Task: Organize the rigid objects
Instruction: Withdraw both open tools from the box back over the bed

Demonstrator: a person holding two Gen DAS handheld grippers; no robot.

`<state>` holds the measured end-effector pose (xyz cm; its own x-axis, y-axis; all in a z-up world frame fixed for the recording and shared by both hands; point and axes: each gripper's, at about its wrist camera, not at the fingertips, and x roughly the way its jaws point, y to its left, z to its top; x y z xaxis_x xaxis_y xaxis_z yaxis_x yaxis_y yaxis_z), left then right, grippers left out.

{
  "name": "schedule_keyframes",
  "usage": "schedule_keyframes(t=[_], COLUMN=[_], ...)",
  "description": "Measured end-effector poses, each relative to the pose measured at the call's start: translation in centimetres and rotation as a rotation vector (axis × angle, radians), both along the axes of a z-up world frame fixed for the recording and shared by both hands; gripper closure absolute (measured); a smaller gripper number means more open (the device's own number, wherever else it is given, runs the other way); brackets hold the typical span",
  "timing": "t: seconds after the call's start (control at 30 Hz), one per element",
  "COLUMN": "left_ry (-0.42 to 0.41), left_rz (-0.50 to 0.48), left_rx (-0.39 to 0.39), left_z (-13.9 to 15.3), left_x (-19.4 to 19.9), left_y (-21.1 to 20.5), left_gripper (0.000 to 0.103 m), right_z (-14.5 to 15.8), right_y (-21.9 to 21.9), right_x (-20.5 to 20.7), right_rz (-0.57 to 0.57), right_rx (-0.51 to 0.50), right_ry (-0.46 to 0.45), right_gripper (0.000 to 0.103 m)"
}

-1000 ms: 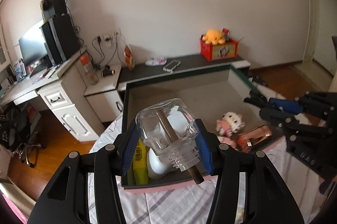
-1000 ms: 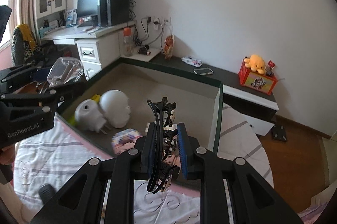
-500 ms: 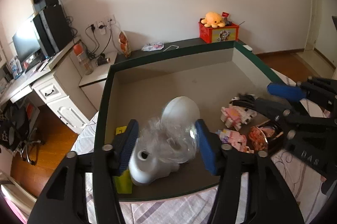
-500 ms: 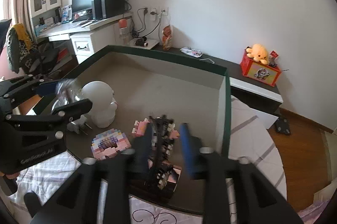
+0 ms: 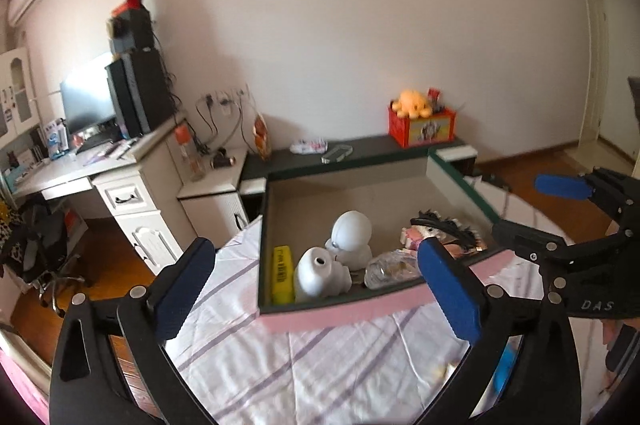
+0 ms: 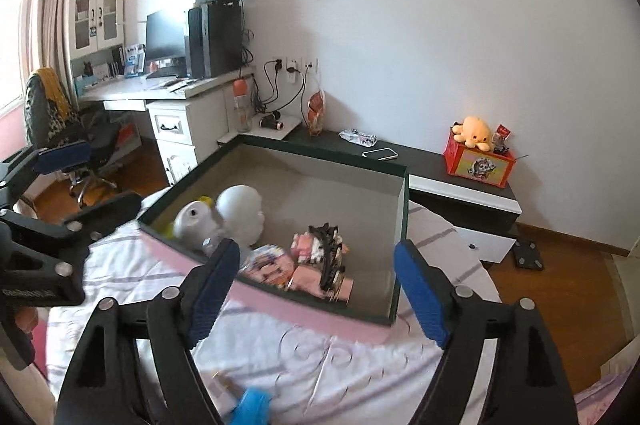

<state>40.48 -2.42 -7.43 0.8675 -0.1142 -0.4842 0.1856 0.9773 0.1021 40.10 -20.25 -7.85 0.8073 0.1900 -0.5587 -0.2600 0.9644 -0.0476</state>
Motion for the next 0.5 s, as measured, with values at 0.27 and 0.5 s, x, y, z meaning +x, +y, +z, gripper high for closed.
schedule_keyframes(t=[0.27,0.5], left_ry=[-0.086,-0.112], left_rz=[0.049,0.092], left_rx=[-0.049,-0.056], left_z=[1.7,2.2], left_x=[-9.2,-14.4], left_y=[3.1,5.3], left_gripper=[0.000,0.000], right_z=[3.1,4.0], right_y=[0.9,1.8], right_x=[-8.1,-13.9], right_rz=[0.011,-0.004], right_rx=[0.011,0.014], right_ry=[-0.122,-0.189], right_gripper=[0.000,0.000])
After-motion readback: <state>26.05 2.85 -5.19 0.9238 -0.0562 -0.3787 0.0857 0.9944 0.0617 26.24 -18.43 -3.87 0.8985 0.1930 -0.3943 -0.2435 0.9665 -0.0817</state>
